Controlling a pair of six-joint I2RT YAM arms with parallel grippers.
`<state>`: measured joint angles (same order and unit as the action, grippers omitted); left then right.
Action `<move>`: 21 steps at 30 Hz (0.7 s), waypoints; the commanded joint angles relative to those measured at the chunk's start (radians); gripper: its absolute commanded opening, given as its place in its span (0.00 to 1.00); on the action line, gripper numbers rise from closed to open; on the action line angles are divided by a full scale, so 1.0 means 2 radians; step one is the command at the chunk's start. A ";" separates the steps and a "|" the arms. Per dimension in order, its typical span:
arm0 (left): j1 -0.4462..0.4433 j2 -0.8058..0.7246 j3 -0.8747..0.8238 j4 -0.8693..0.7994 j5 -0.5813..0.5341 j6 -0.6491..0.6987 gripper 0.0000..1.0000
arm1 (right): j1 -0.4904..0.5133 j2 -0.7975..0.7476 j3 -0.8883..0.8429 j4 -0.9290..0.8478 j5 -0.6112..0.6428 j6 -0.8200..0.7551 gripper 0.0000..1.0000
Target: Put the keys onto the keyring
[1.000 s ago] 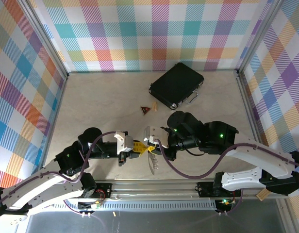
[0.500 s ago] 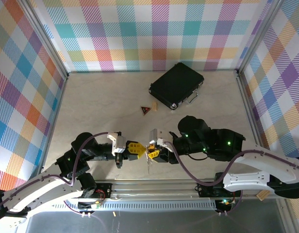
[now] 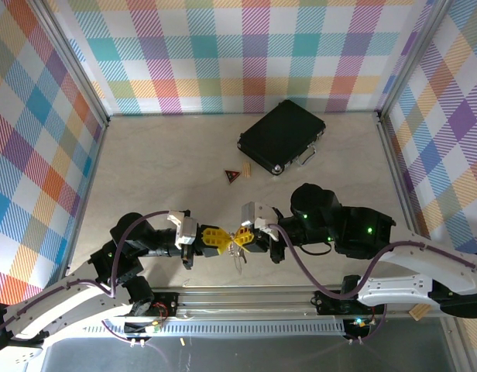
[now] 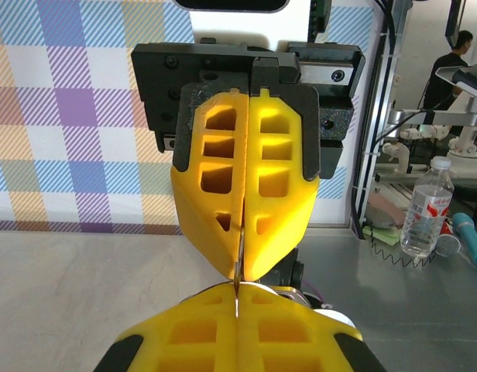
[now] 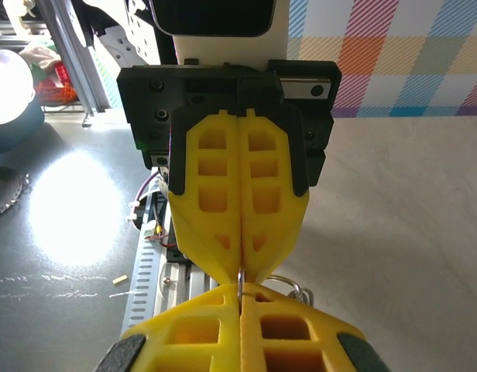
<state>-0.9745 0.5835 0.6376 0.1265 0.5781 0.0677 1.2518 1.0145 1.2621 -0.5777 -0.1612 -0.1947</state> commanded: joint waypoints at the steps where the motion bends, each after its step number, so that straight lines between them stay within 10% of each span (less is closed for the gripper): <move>1: -0.003 -0.010 0.005 0.002 -0.003 0.012 0.00 | 0.005 0.009 0.014 -0.009 0.017 -0.009 0.00; 6: -0.004 -0.011 0.041 -0.102 -0.048 0.063 0.29 | 0.005 0.032 0.058 -0.086 0.043 -0.040 0.00; 21: -0.004 0.032 0.069 -0.135 -0.061 0.081 0.19 | 0.015 0.102 0.140 -0.190 0.075 -0.068 0.00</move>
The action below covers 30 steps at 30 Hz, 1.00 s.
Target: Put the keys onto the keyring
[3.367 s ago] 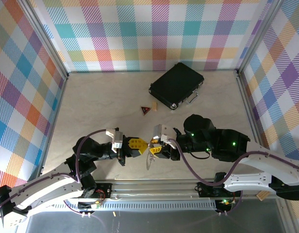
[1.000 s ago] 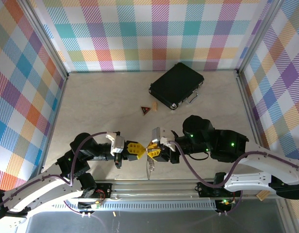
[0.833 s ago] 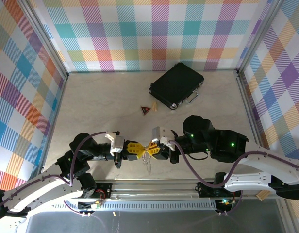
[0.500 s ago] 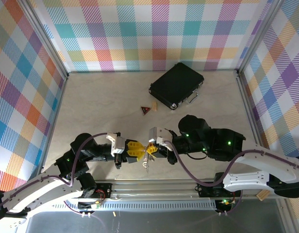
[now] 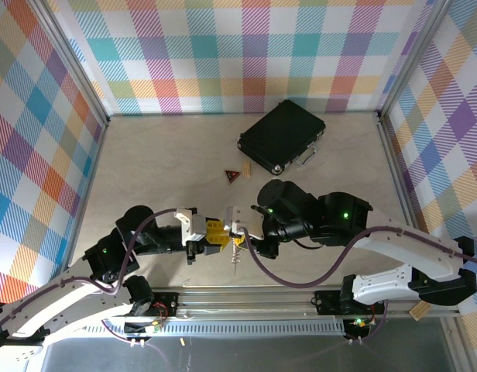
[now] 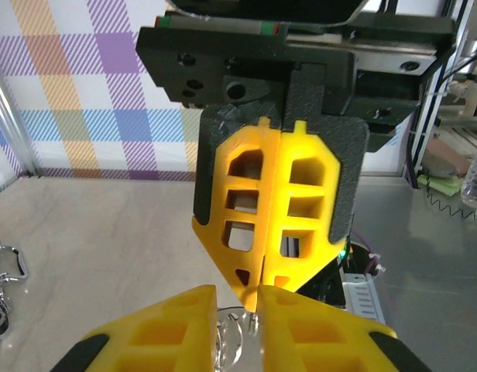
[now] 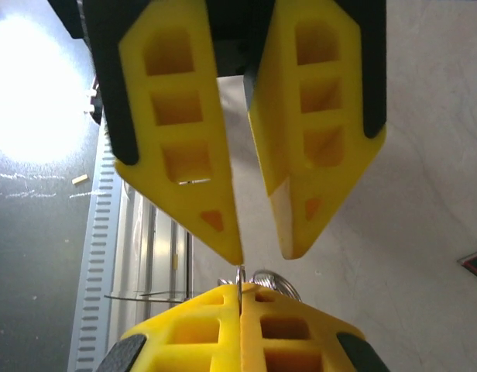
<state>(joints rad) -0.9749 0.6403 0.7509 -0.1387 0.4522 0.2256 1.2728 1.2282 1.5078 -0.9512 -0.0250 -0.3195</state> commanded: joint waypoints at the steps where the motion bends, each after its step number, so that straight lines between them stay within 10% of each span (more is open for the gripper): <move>1: -0.004 0.006 0.013 -0.004 0.003 0.003 0.19 | 0.005 -0.005 0.016 -0.002 0.009 -0.006 0.00; 30: -0.004 0.015 -0.007 -0.001 -0.004 -0.002 0.22 | 0.009 0.000 0.015 0.016 0.020 -0.007 0.00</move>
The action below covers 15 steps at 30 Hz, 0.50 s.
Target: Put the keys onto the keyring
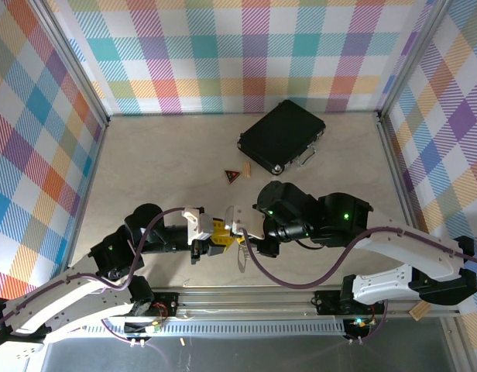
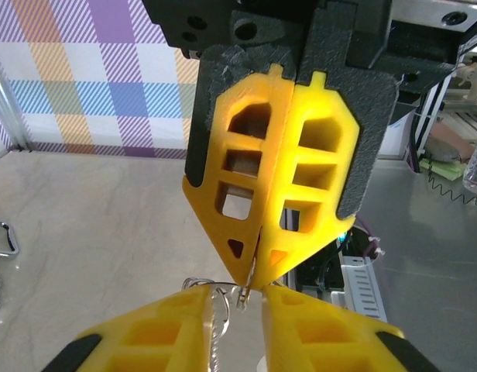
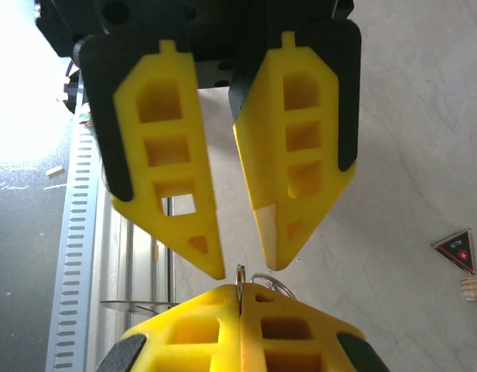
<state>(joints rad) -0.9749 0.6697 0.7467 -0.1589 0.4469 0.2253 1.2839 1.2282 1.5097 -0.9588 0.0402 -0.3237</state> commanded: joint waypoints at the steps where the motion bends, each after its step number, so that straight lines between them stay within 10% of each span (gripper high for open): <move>1: -0.004 0.002 -0.005 0.011 -0.002 -0.002 0.21 | 0.005 0.002 0.014 0.020 -0.014 -0.005 0.00; 15: -0.004 0.002 -0.014 0.060 0.012 -0.021 0.00 | 0.012 -0.001 0.004 0.030 -0.039 -0.011 0.00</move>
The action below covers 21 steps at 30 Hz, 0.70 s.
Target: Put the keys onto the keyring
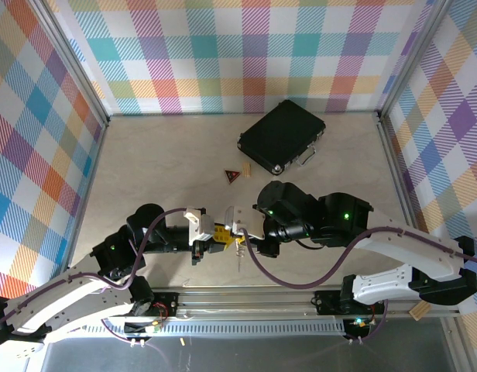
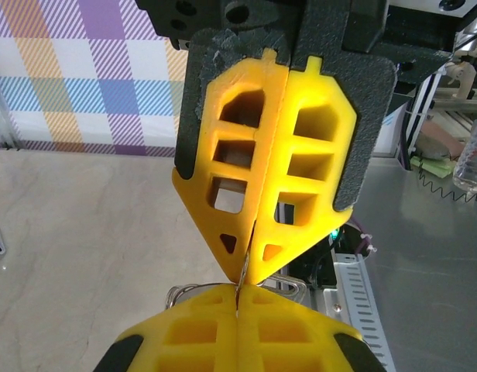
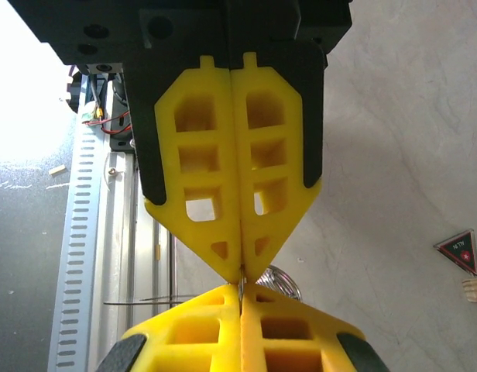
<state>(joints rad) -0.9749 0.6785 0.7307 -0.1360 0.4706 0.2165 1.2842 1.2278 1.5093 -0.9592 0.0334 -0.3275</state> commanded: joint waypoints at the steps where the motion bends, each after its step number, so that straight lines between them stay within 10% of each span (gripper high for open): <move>1: -0.004 -0.004 -0.007 0.055 -0.001 -0.020 0.00 | 0.013 -0.002 0.004 0.031 -0.035 -0.009 0.00; 8: -0.004 -0.015 -0.016 0.081 0.006 -0.040 0.00 | 0.013 -0.026 -0.014 0.050 -0.018 0.009 0.41; 21: -0.004 -0.041 -0.032 0.120 0.032 -0.056 0.00 | 0.013 -0.095 -0.070 0.102 0.011 0.039 0.39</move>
<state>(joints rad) -0.9749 0.6144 0.6788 0.0128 0.5003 0.1333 1.3041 1.0565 1.3895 -0.8127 0.0391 -0.2733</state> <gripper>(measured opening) 0.050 0.397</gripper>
